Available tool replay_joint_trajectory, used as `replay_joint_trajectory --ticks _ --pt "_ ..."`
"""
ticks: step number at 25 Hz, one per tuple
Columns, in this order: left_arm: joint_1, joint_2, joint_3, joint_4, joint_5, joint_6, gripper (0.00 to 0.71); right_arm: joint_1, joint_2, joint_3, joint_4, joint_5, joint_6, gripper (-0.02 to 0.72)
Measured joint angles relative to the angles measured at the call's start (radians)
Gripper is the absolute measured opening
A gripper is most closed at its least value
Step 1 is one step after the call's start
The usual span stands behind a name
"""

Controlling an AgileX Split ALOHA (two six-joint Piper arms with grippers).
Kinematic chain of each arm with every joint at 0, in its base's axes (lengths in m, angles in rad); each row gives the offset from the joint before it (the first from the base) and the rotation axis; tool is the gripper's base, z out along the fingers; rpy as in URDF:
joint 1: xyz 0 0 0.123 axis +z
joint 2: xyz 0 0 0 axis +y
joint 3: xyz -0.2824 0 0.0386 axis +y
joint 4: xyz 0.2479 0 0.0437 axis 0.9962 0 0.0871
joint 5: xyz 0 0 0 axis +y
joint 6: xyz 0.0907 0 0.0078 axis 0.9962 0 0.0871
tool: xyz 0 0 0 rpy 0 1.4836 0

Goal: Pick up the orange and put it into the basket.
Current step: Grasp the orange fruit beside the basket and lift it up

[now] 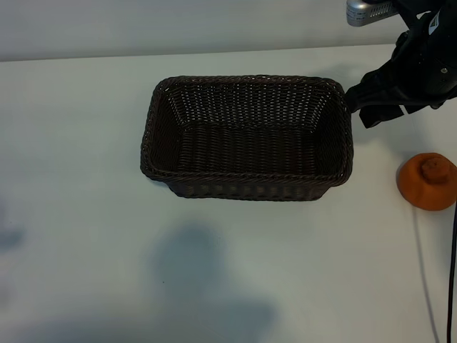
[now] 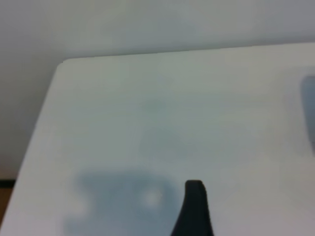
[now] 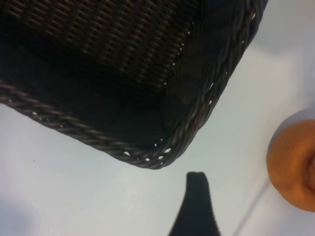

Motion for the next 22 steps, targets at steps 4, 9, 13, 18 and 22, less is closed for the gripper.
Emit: replay_joint_trajectory --ticks 4,9,13,18,22 --pt "-0.096 -0.006 0.035 -0.008 0.002 0.009 0.596 0.0 0.0 0.0 0.0 0.0 0.0 0.549" --pt "-0.175 -0.006 0.042 -0.011 0.002 0.01 0.596 0.0 0.0 0.0 0.0 0.0 0.0 0.549" --pt "-0.254 -0.03 0.098 -0.027 -0.04 0.021 0.596 0.0 0.0 0.0 0.0 0.001 0.0 0.549" --pt "-0.307 -0.124 0.227 -0.033 -0.067 0.026 0.596 0.0 0.0 0.0 0.0 0.005 0.0 0.549" --pt "-0.308 -0.26 0.315 -0.034 -0.086 0.0 0.596 0.0 0.0 0.0 0.0 0.005 0.0 0.549"
